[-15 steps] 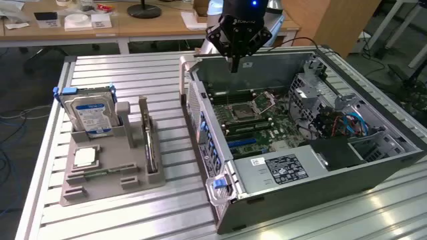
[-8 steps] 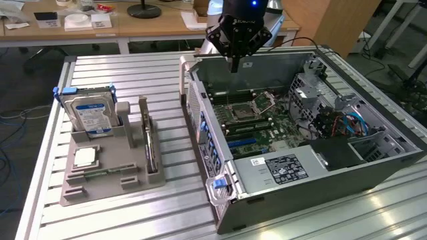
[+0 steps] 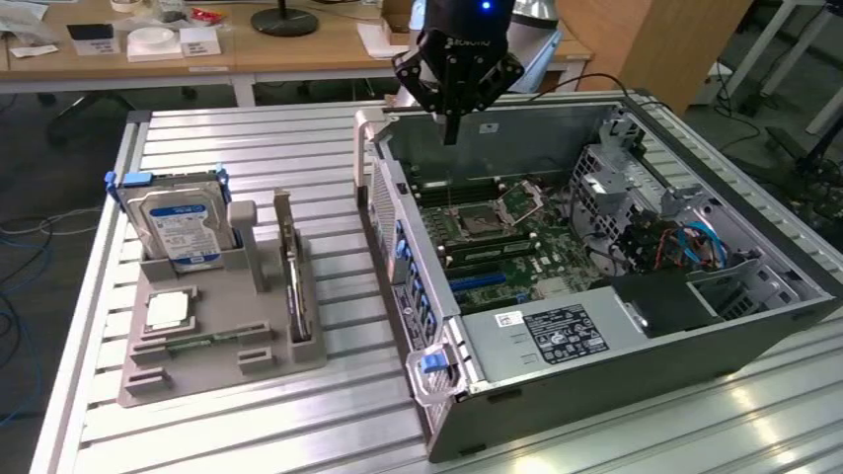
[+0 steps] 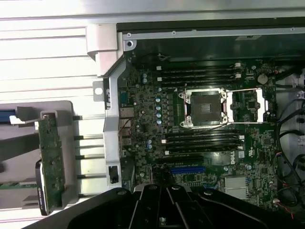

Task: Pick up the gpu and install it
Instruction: 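Reach for the gpu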

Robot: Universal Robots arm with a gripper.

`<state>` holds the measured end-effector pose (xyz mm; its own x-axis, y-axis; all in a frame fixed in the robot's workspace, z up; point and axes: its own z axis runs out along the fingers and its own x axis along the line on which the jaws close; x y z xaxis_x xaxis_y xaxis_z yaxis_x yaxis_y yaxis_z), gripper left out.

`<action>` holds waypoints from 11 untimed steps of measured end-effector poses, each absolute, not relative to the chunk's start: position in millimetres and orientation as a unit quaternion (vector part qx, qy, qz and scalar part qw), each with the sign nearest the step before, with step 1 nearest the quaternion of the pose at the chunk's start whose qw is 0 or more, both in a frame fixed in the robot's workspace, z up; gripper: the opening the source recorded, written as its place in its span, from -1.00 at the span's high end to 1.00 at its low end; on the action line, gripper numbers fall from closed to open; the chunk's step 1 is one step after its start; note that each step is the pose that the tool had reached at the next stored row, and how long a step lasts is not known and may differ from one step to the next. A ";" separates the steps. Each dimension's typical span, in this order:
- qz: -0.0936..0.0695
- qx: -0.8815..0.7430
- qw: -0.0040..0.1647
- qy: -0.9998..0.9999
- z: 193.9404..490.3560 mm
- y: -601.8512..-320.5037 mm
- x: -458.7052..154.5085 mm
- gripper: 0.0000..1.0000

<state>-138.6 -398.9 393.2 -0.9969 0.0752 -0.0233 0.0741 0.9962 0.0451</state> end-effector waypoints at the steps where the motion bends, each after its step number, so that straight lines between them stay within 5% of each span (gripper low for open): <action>1: 0.022 0.037 0.012 0.999 393.2 -399.0 -141.4 0.79; 11: 0.022 0.037 0.012 0.999 393.2 -399.3 -165.2 0.79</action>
